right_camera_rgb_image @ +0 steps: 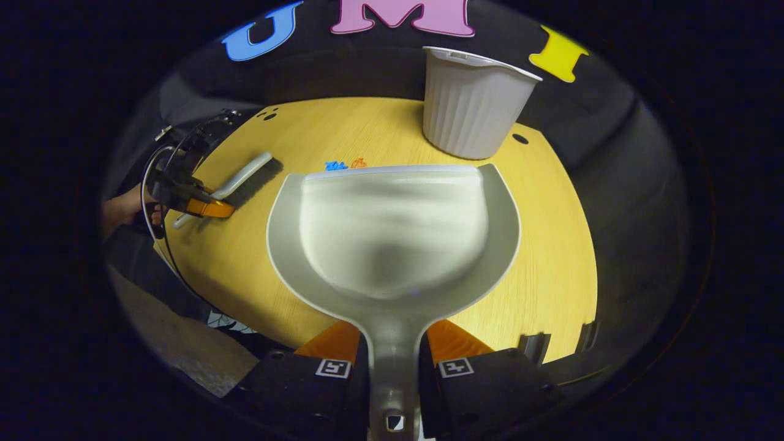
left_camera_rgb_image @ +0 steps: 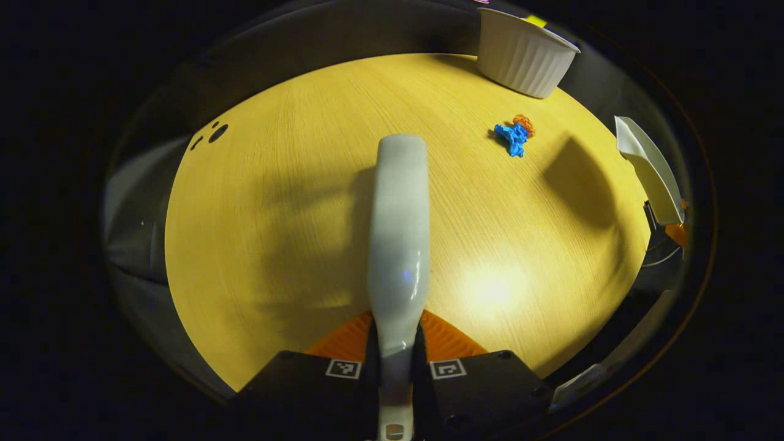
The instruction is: Pick up the small broom and dustpan from the desktop, sweep the trash into the dustpan with the broom, and then empty the trash into the garbage bin.
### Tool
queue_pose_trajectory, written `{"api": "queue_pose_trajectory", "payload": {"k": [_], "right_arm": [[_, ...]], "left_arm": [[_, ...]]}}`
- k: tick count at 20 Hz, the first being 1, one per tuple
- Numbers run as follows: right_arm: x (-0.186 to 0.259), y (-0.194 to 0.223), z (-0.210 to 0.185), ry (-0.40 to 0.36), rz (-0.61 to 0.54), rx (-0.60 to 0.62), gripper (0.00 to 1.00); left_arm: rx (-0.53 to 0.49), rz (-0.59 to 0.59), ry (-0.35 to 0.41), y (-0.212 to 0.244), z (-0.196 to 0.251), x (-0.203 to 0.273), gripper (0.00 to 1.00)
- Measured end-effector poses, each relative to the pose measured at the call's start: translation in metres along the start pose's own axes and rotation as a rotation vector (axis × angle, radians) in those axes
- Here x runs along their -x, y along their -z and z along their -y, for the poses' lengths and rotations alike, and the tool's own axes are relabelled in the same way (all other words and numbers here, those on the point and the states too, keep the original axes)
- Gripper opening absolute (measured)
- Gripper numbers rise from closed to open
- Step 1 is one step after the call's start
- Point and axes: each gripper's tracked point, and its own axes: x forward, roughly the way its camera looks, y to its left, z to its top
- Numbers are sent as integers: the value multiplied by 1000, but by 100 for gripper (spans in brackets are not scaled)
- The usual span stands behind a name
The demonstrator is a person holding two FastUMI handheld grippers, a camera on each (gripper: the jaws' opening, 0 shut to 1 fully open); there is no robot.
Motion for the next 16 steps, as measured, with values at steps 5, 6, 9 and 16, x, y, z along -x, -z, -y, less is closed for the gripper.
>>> {"api": "queue_pose_trajectory", "payload": {"k": [5, 6, 9, 16], "right_arm": [[-11, 6, 9, -18, -225, 191, 37], [-15, 6, 14, -12, -248, 225, 37], [-23, 4, 19, -24, -283, 258, 37], [-44, -1, 26, -40, -279, 269, 37]], "left_arm": [[-61, 143, -36, -88, 19, 3, 24], [-81, 153, -32, -102, 24, 2, 24], [-135, 155, -7, -133, 45, -6, 27], [-256, 71, 28, -150, 80, -33, 24]]}}
